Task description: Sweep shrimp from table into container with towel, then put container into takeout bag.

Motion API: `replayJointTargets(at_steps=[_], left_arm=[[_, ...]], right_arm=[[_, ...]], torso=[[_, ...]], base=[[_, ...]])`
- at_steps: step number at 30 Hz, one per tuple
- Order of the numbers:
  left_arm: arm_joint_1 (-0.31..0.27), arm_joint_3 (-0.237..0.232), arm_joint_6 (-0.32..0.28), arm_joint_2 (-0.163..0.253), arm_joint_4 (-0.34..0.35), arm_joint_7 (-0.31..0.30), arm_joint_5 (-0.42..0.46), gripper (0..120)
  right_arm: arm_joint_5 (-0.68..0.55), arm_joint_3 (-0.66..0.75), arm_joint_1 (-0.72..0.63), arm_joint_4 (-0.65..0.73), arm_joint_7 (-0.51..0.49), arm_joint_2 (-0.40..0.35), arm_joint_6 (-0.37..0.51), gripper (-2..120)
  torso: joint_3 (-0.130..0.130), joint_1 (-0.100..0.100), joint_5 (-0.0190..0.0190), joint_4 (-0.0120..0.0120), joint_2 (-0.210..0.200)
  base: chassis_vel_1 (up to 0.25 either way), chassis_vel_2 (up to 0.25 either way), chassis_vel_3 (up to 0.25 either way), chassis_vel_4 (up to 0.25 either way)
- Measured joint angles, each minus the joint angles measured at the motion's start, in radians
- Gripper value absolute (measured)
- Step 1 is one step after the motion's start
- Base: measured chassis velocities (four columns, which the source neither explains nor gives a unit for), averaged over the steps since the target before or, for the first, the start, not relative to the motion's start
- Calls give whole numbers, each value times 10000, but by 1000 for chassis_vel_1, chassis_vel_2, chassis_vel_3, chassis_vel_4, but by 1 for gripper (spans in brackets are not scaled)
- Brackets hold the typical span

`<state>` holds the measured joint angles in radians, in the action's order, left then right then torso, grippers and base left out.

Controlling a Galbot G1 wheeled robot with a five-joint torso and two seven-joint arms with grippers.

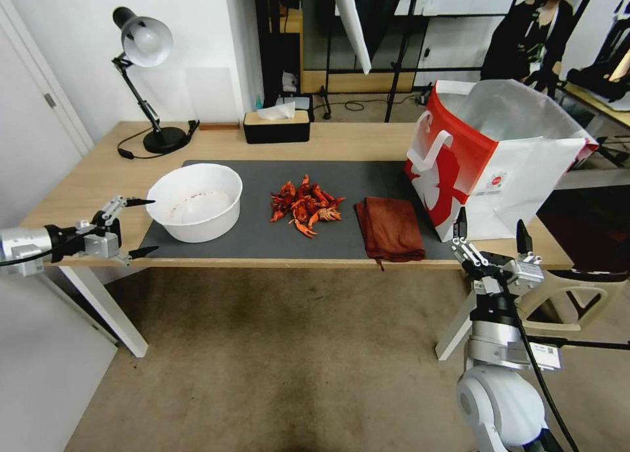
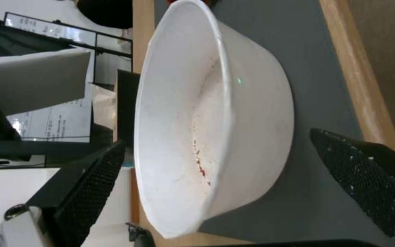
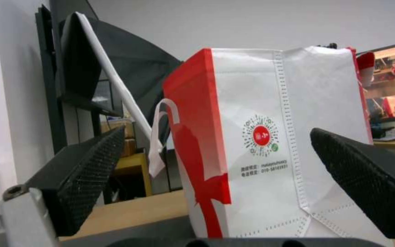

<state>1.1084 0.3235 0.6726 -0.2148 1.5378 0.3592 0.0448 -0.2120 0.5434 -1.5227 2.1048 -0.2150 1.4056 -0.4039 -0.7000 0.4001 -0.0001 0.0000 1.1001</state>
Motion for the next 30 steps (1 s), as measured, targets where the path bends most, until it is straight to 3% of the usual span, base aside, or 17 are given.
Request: replayJointTargets(at_steps=[6, 11, 14, 15, 17, 18, 21, 22, 24, 25, 28, 30], left_arm=[[-18, 20, -31, 149, -34, 338, 46, 100], [-463, -85, -177, 281, -45, 748, 6, 100], [-1455, -694, -180, 70, -28, 1078, -192, 100], [-1455, -694, -180, 70, -28, 1078, -192, 100], [-3080, -2242, 35, -458, -250, 1371, -509, 100], [-3080, -2242, 35, -458, -250, 1371, -509, 100], [-4629, -3485, 112, -813, -476, 2248, -670, 100], [-4629, -3485, 112, -813, -476, 2248, -670, 100], [-5424, -3885, 104, -920, -594, 3107, -721, 100], [-5424, -3885, 104, -920, -594, 3107, -721, 100], [-6156, -4129, 85, -1099, -758, 4103, -1015, 99], [-6405, -4197, 85, -1167, -822, 4456, -1101, 100]], right_arm=[[-10, -17, 43, -17, -6, 7, 3, 100], [-10, -67, 71, -17, -12, 52, 10, 100], [17, -99, 75, -13, -13, 97, 10, 100], [17, -99, 75, -13, -13, 97, 10, 100], [16, -59, 58, 67, -21, 91, 36, 100], [16, -59, 58, 67, -21, 91, 36, 100], [-15, 56, -38, 150, -34, 93, 43, 100], [-15, 56, -38, 150, -34, 93, 43, 100], [-19, 54, -110, 185, -35, 171, 10, 100], [-19, 54, -110, 185, -35, 171, 10, 100], [-3, 13, -133, 238, -40, 253, -8, 100], [2, 12, -142, 254, -42, 264, -10, 100]], torso=[[0, 0, 1, 1, 0], [0, 0, 0, 2, -2], [0, 0, 3, 0, -2], [0, 0, 3, 0, -2], [0, -1, -1, -5, -2], [0, -1, -1, -5, -2], [0, 0, 0, -2, -3], [0, 0, 0, -2, -3], [-1, -1, 1, 0, -2], [-1, -1, 1, 0, -2], [0, 0, 1, 0, -2], [0, 0, 0, 0, -2]], base=[[0, 0, 0, 0], [0, 0, 0, 0], [0, 0, 0, 0], [0, 0, 0, 0], [0, 0, 0, 0], [0, 0, 0, 0], [0, 0, 0, 0], [0, 0, 0, 0], [0, 0, 0, 0], [0, 0, 0, 0], [0, 0, 0, 0], [0, 0, 0, 0]])
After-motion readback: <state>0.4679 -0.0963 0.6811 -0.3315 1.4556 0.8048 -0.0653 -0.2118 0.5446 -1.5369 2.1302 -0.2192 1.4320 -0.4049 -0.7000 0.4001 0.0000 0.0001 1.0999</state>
